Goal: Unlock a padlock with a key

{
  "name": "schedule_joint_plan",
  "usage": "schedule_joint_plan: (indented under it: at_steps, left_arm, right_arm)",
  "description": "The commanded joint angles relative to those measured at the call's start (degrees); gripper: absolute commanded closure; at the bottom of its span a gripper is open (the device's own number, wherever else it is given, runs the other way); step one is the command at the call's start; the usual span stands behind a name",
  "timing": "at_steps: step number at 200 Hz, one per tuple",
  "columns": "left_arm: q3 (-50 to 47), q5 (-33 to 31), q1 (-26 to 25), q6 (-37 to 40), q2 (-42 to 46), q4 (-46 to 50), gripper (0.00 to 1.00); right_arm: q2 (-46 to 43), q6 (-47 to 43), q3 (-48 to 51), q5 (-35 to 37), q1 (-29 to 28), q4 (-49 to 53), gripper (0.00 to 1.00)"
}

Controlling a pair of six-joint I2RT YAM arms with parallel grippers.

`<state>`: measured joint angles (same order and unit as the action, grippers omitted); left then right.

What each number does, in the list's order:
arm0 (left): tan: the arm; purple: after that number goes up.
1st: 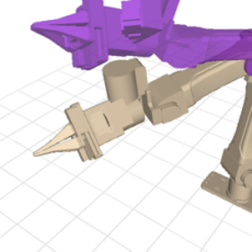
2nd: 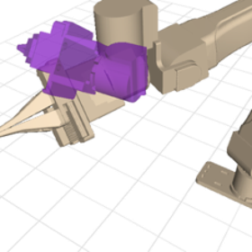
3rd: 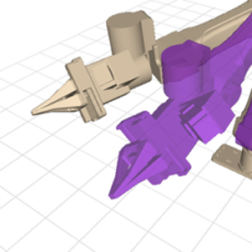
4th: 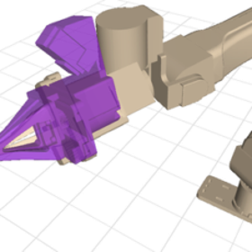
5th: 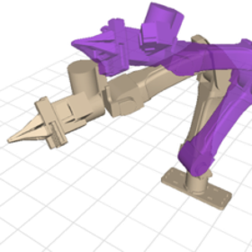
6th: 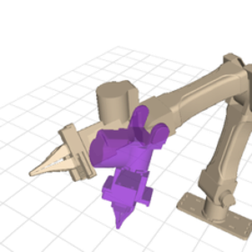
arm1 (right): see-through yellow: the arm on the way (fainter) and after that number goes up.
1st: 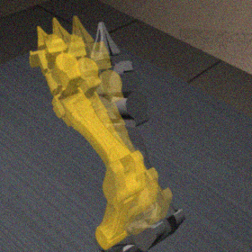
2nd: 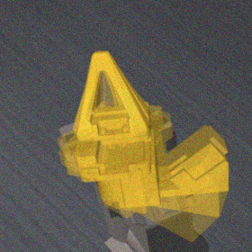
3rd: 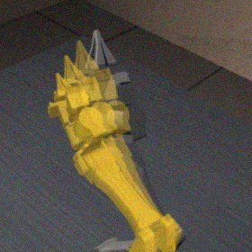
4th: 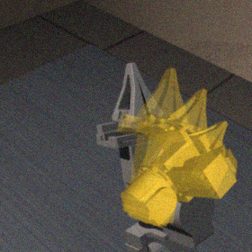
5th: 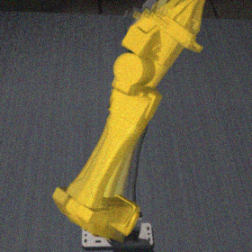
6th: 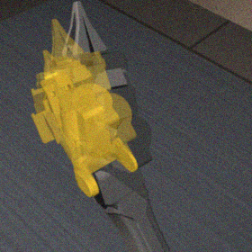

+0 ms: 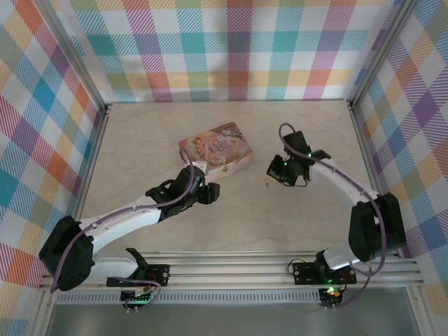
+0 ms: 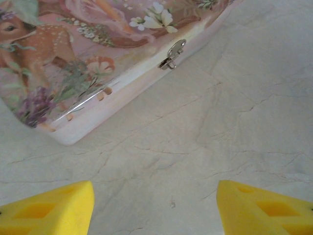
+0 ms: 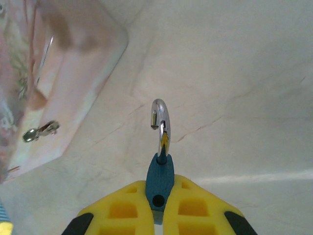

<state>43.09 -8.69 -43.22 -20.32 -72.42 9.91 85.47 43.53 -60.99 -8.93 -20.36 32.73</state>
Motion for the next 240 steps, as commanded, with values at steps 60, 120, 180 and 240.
schedule_joint_plan:
  at_steps: [60,120,180,240]
  left_arm:
    - [19.03,5.08,5.04,8.05,-7.76,9.39,0.36]
    - [24.15,6.31,6.57,10.87,-11.25,11.27,0.37]
    - [22.16,5.83,6.75,10.33,-12.19,9.90,0.38]
    - [21.21,4.30,7.16,9.46,-11.40,10.38,0.37]
  right_arm:
    - [23.71,-23.84,-35.27,11.92,5.79,23.50,1.00]
    - [35.79,-28.34,-45.50,21.04,11.62,27.96,1.00]
    - [38.29,-29.54,-46.44,29.35,12.78,27.69,0.93]
    - [36.28,-30.15,-45.25,30.55,12.71,27.25,0.65]
